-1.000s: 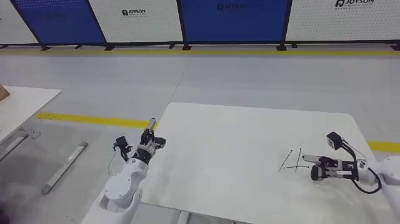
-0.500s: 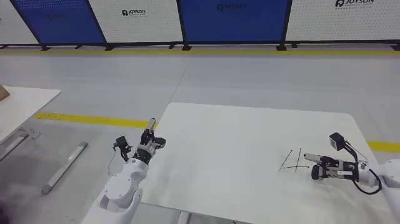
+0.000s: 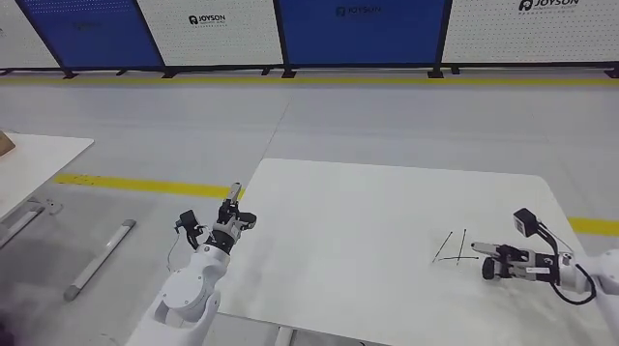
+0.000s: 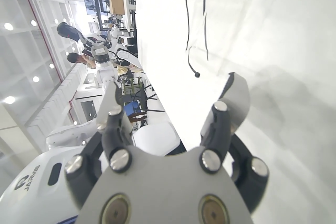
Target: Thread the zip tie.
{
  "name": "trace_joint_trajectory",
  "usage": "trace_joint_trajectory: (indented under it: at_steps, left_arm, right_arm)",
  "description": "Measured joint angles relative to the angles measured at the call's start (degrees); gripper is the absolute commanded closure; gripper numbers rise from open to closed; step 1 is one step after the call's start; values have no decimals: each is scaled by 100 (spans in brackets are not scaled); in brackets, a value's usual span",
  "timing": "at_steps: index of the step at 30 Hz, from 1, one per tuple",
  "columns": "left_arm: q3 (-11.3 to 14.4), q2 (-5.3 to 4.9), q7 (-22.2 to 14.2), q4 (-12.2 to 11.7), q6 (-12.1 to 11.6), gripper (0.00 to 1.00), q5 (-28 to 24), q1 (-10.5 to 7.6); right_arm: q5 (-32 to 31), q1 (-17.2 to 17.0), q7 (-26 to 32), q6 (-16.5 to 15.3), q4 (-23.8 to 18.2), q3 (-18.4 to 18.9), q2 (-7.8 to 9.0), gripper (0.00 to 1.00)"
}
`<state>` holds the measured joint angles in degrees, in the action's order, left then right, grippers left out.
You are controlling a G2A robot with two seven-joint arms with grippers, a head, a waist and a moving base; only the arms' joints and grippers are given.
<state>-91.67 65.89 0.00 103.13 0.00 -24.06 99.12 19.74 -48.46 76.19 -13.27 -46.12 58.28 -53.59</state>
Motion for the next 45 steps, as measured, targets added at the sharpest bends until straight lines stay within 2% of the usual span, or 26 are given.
trace_joint_trajectory:
  at_steps: [10, 23, 29, 33, 38, 45]
  left_arm:
    - [0, 0, 0, 0, 0, 0, 0, 0]
    - [0, 0, 0, 0, 0, 0, 0, 0]
    - [0, 0, 0, 0, 0, 0, 0, 0]
    - [0, 0, 0, 0, 0, 0, 0, 0]
    - [0, 0, 0, 0, 0, 0, 0, 0]
    - [0, 0, 0, 0, 0, 0, 0, 0]
  right_arm:
    - [-83, 199, -68, 158, 359, -178, -124, 55]
    - [-149, 406, -82, 105, 769, -317, -259, 64]
    - [-167, 483, -61, 71, 903, -365, -315, 73]
    - [-192, 526, -60, 48, 968, -385, -344, 74]
    - [-212, 566, -56, 19, 1041, -395, -373, 98]
    - [-110, 599, 145, -131, 1165, -343, -388, 100]
